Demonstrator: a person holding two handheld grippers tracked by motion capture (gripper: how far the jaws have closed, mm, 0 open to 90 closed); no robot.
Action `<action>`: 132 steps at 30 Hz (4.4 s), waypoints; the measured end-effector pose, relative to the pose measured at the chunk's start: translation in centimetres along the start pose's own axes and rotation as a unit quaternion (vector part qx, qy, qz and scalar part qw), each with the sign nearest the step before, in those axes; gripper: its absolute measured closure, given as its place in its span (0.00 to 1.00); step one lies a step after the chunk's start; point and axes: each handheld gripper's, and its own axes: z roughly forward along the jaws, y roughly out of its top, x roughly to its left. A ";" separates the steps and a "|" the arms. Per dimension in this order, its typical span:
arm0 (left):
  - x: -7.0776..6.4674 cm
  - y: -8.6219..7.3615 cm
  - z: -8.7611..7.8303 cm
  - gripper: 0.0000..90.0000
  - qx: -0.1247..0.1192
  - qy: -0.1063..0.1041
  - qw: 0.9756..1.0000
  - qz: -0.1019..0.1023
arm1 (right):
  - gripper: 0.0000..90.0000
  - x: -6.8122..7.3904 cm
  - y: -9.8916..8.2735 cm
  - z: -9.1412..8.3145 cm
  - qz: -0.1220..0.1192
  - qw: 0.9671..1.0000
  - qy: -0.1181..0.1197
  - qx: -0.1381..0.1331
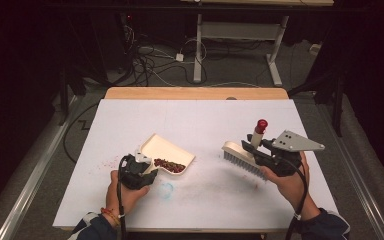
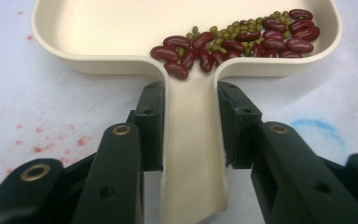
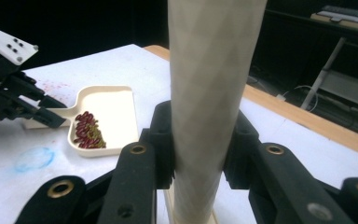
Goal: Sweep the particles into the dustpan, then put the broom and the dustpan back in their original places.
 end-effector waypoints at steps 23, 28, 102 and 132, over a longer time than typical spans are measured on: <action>2.1 -1.4 -0.9 0.71 -0.002 0.017 1.000 -0.023 | 0.78 -0.4 -1.8 -2.8 -0.004 0.999 0.043 0.032; 2.5 -1.6 -1.0 0.71 -0.002 0.023 0.999 -0.030 | 0.78 -0.4 -2.1 -3.3 -0.001 0.998 0.054 0.038; 1.4 -4.2 -4.4 0.32 -0.140 -0.003 0.985 0.104 | 0.60 -10.3 -3.4 11.4 0.124 0.974 -0.076 0.171; 0.8 -4.3 -3.5 0.30 -0.119 0.012 0.985 0.126 | 0.18 -7.2 -3.0 11.0 0.099 0.984 -0.121 0.086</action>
